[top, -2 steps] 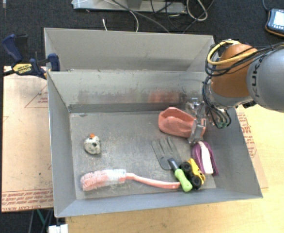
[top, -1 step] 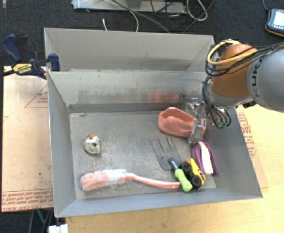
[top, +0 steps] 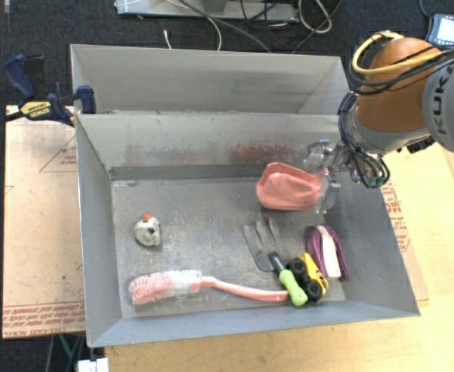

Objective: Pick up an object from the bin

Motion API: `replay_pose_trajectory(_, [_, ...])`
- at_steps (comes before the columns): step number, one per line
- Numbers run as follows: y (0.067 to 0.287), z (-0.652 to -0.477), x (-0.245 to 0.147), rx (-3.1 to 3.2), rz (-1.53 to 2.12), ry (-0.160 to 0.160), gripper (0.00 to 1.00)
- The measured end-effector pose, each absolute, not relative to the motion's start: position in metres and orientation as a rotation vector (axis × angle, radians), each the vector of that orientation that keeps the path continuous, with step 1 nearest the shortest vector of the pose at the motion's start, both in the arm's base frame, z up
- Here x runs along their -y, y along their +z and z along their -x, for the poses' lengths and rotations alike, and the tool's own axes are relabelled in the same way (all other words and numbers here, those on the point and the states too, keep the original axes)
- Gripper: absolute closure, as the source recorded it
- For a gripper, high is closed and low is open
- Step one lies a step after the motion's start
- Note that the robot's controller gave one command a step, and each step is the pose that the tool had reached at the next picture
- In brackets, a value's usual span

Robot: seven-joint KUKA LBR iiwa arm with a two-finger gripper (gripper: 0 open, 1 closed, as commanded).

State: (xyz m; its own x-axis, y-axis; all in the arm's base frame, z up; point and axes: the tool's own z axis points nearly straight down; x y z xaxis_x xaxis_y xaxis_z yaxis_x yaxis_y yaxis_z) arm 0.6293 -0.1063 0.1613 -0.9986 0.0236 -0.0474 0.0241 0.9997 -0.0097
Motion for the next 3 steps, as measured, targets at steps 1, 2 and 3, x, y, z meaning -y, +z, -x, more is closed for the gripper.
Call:
replay_pose_trajectory(1, [0.149, -0.636, 0.107, -3.091, -0.038, -0.016, 1.0])
replay_pose_trajectory(2, [0.238, -0.623, 0.106, -3.094, -0.036, -0.015, 1.0])
replay_pose_trajectory(3, [0.166, -0.642, 0.1, -3.094, 0.079, -0.017, 1.0])
